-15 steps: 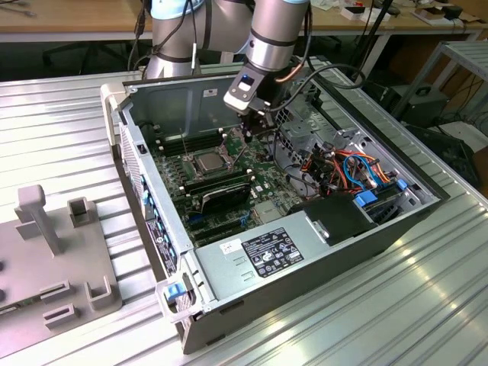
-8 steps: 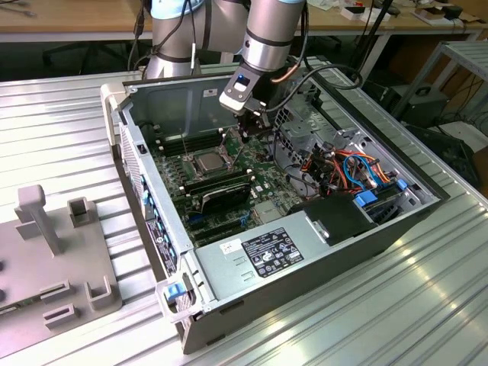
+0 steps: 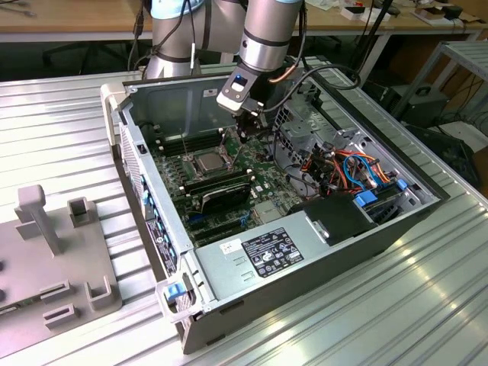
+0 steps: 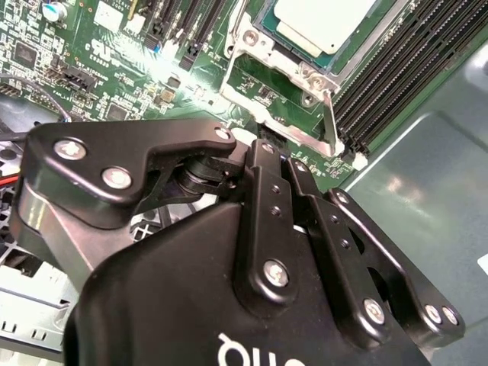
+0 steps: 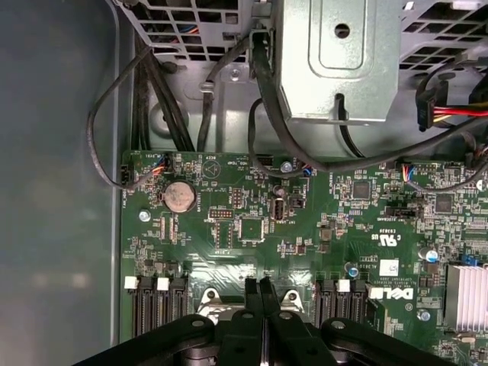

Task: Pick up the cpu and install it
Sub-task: 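Close the cpu cover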

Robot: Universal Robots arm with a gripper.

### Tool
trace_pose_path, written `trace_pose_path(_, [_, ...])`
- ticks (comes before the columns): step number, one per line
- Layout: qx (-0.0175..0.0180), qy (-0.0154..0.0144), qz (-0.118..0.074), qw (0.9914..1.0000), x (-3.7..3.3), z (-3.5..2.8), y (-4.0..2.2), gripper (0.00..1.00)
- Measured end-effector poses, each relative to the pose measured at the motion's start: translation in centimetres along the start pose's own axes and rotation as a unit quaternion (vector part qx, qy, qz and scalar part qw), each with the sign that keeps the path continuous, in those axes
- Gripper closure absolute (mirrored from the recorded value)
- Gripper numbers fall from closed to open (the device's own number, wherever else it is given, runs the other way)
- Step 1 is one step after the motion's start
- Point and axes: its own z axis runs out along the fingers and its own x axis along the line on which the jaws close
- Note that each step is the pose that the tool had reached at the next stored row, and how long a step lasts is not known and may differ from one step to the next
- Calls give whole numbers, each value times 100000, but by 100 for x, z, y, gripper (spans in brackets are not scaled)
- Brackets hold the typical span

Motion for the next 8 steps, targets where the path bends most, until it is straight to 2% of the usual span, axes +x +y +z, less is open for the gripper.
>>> trace_pose_path(6, [-1,1,-1,100000,2,0,-27,89])
trace_pose_path(8, [-1,-1,-4,100000,4,0,-53,89])
